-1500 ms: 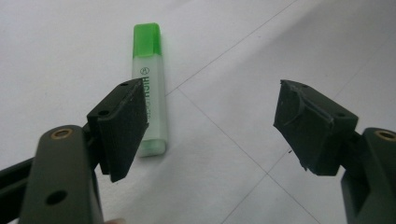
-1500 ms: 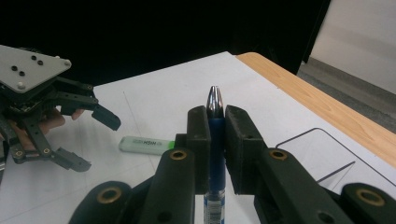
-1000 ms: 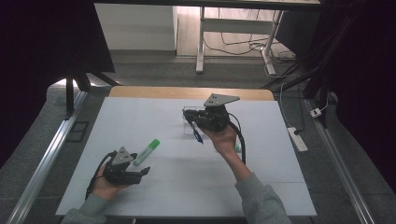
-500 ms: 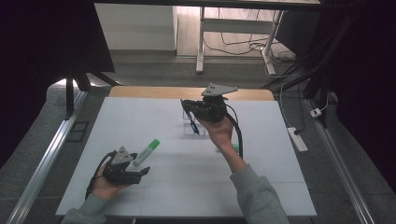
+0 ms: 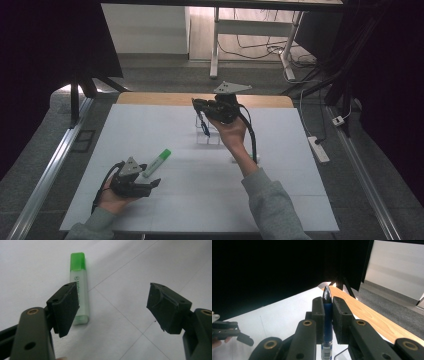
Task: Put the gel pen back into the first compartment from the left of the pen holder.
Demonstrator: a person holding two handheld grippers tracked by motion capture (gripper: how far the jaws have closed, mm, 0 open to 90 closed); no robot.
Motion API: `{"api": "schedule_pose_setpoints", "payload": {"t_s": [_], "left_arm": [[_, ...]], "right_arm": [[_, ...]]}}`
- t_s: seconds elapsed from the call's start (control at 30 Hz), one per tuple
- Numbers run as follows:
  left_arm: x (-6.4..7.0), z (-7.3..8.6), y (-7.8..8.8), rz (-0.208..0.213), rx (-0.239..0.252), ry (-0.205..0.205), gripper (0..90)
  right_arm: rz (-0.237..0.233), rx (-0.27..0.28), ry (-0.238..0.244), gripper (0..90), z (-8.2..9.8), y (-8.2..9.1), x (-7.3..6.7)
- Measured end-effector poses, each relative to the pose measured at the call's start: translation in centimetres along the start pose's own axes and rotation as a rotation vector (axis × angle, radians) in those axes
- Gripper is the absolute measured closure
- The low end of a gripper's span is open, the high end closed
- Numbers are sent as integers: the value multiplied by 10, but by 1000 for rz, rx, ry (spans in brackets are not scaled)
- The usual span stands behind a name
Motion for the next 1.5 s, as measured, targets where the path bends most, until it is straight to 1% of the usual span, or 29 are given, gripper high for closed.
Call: {"api": "schedule_pose_setpoints", "payload": {"t_s": [0.23, 0.43, 0.47, 0.53, 0.6, 0.8, 1.0, 1.1, 1.17, 1.23, 1.37, 1.5], "left_arm": [[0, 0, -1, 3, -2, 0, 252], [-1, 0, -1, 2, -3, -2, 252], [-1, 0, -1, 1, -3, -2, 252], [-1, 0, -1, 2, -4, 1, 252], [-1, 0, -1, 3, -4, 1, 253], [-1, 0, -1, 4, -4, 2, 253], [-1, 0, -2, 5, -6, 3, 253], [-1, 1, -2, 5, -9, 0, 253], [-1, 1, -2, 5, -10, -1, 253], [-1, 1, -2, 5, -11, 0, 253], [-2, 1, -2, 6, -12, 2, 253], [-1, 1, -3, 7, -15, -1, 253]], "right_arm": [[10, 10, -16, 798, 0, -4, 8], [39, 29, -27, 798, -5, -7, 20], [39, 29, -27, 798, -5, -7, 20], [40, 32, -43, 798, -6, -8, 22], [51, 36, -44, 798, -7, -10, 25], [77, 30, -49, 798, -6, -16, 34], [90, 51, -72, 798, -9, -20, 43], [96, 62, -68, 798, -10, -23, 45], [103, 56, -58, 798, -7, -27, 47], [101, 53, -59, 798, -4, -30, 48], [97, 48, -74, 796, 2, -34, 50], [101, 39, -74, 792, 8, -36, 51]]}}
Point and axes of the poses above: each handheld gripper's, and its own axes: y roughly backward along the jaws, z roughly out of its underside, x roughly to its right, the point moved 9 cm from there along -y, roughly forward along the jaws, and after that the axes turned 6 degrees about y, right-handed, at the moved point
